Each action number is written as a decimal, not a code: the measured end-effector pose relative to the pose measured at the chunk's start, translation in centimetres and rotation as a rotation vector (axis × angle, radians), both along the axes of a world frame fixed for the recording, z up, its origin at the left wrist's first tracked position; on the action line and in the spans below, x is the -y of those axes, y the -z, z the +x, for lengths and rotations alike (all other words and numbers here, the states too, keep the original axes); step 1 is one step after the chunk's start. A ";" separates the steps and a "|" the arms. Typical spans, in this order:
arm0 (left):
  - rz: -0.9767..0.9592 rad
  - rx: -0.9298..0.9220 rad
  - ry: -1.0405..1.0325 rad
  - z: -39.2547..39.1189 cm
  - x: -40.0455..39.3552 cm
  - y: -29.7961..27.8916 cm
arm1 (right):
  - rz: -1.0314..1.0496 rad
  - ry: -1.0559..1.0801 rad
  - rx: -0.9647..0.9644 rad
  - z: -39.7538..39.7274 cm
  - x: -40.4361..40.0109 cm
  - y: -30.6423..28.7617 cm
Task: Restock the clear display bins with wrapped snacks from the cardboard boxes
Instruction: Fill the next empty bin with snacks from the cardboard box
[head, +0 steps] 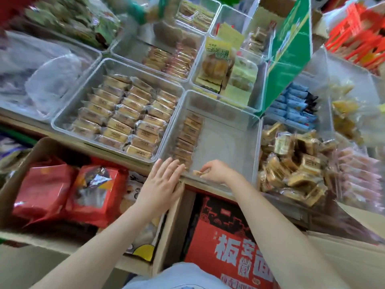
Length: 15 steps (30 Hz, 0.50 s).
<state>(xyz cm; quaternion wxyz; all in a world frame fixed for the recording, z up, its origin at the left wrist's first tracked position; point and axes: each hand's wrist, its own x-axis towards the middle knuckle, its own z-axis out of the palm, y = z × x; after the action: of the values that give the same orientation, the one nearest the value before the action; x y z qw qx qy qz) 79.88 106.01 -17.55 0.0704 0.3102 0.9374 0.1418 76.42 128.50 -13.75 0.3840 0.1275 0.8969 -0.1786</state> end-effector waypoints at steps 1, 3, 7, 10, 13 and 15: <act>-0.007 -0.007 0.003 0.0 0.0 0.2 | -0.049 0.044 0.008 -0.3 0.2 0.3; -0.013 -0.024 0.000 0.2 0.0 0.6 | -0.063 0.107 -0.003 -0.5 0.5 1.1; -0.076 -0.023 -0.001 0.2 -0.2 0.6 | 0.049 0.119 -0.049 -0.7 1.1 2.6; -0.106 0.034 -0.020 0.4 -0.4 -0.6 | 0.045 0.084 -0.049 -0.5 0.6 2.1; -0.054 0.092 -0.095 0.9 -0.8 -2.2 | -0.013 0.035 -0.116 1.3 -1.4 -1.0; 0.017 0.098 -0.109 2.3 -1.8 -3.6 | -0.084 0.061 -0.240 3.9 -3.9 -4.1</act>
<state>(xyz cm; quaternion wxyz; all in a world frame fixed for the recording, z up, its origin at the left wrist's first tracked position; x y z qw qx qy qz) 82.16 107.83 -13.93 0.1057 0.2521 0.9471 0.1684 80.34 132.38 -9.63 0.2735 0.1162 0.9237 -0.2418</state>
